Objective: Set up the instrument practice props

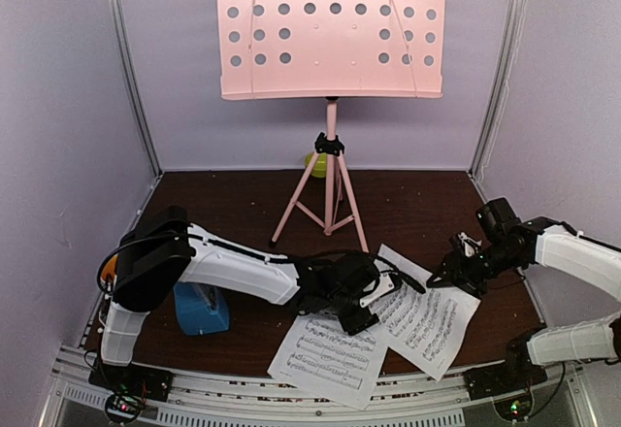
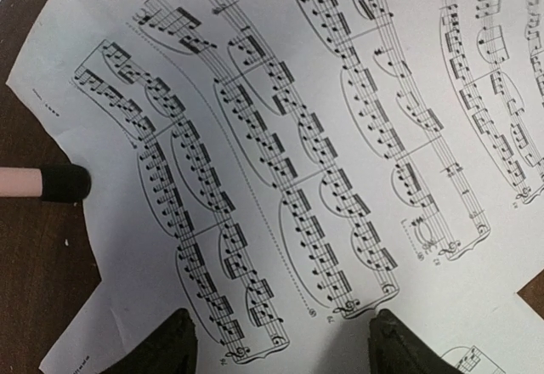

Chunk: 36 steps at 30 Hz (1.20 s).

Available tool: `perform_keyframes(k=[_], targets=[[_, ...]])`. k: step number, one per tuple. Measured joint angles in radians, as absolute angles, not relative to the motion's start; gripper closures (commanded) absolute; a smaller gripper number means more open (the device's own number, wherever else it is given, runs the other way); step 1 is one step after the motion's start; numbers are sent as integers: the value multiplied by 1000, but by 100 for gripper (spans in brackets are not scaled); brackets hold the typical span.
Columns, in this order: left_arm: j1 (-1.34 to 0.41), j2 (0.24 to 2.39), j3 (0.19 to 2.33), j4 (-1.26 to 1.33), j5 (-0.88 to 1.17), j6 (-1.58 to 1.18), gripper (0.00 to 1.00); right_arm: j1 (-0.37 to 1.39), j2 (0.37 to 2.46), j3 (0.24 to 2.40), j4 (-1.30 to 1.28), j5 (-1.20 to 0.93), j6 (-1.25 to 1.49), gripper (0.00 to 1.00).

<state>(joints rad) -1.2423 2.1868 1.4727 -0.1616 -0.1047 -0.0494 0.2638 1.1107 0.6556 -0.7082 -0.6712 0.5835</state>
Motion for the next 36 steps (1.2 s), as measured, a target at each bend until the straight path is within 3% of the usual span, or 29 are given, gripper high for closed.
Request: perform_keyframes(k=[8, 14, 25, 36], targets=[[-1237, 2187, 1473, -162, -105, -50, 28, 261, 1112, 673, -756, -653, 536, 83], [-1236, 2187, 1477, -169, -105, -49, 28, 257, 1131, 684, -793, -596, 474, 99], [-1232, 2166, 1487, -202, -120, -35, 24, 257, 1142, 723, -836, -488, 387, 100], [-1231, 2002, 1487, -170, -149, -35, 16, 257, 1023, 878, -883, -455, 312, 100]])
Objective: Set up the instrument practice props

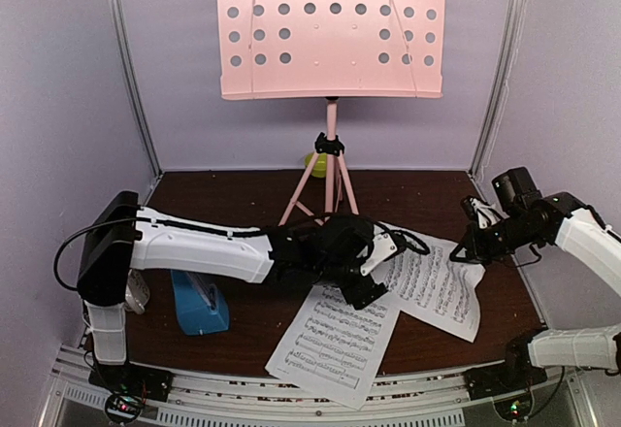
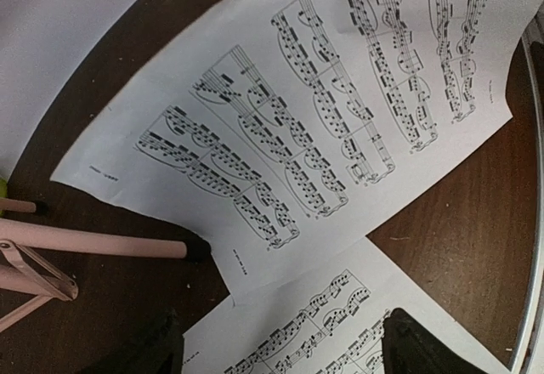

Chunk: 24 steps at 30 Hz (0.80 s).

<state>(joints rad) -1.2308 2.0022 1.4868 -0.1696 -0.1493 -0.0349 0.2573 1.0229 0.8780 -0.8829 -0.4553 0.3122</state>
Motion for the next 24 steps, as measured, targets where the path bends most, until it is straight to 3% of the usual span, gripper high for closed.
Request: perform_keyframes(k=[24], targets=[[-1197, 1855, 1397, -159, -152, -114, 7, 258, 928, 936, -958, -445, 268, 100]])
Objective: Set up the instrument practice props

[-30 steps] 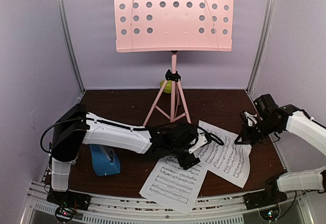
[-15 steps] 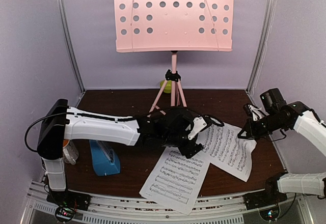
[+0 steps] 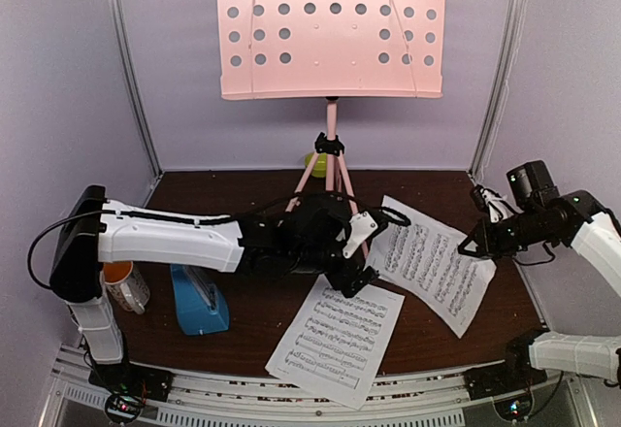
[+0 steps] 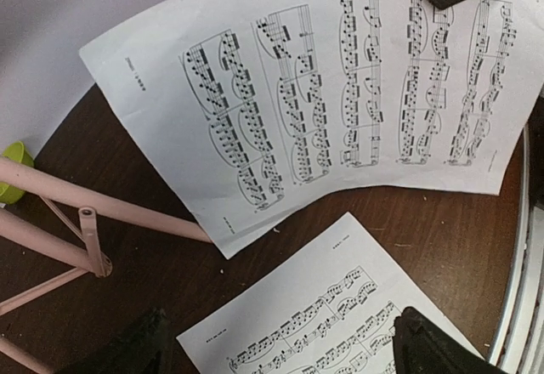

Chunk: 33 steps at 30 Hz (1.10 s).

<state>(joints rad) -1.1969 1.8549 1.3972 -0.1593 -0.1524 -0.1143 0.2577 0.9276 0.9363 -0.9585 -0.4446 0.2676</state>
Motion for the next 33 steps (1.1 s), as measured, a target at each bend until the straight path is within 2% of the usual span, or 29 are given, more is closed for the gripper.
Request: perform_keyframes(k=[19, 33], targets=[[-1196, 1687, 1460, -245, -87, 9, 9, 323, 703, 970, -1031, -534, 257, 100], [-1197, 1645, 1459, -325, 31, 182, 11, 455, 736, 1032, -1124, -582, 189, 100]])
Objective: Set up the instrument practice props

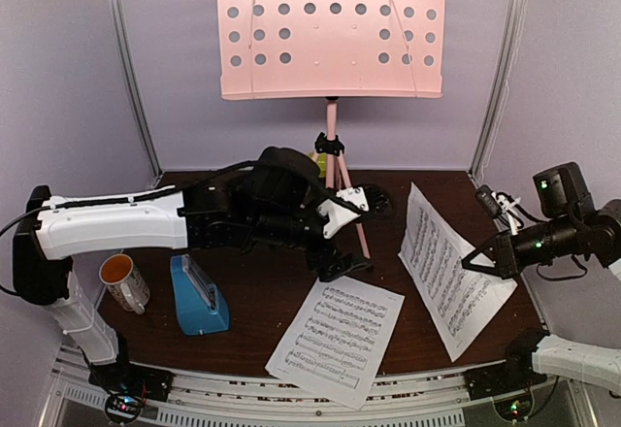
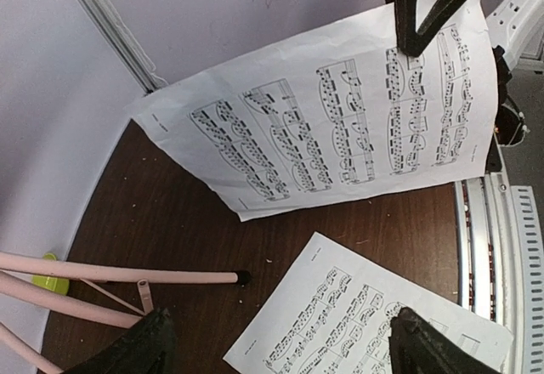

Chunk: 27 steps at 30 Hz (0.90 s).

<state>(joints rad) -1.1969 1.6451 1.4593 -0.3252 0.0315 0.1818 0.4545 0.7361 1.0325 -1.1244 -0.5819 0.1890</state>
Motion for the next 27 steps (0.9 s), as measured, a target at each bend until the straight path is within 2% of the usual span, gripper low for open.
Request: perform_keyframes(k=[7, 14, 20, 27], targets=[[-1208, 1637, 1505, -353, 25, 265, 11, 532, 803, 1160, -1189, -599, 159, 100], [-1211, 1557, 1417, -323, -8, 259, 10, 546, 830, 1268, -1189, -609, 156, 100], [-1182, 1481, 1269, -225, -26, 141, 7, 558, 835, 1301, -1203, -569, 136, 100], [-1053, 1473, 1180, -86, 52, -15, 6, 646, 883, 1433, -1280, -412, 54, 100]])
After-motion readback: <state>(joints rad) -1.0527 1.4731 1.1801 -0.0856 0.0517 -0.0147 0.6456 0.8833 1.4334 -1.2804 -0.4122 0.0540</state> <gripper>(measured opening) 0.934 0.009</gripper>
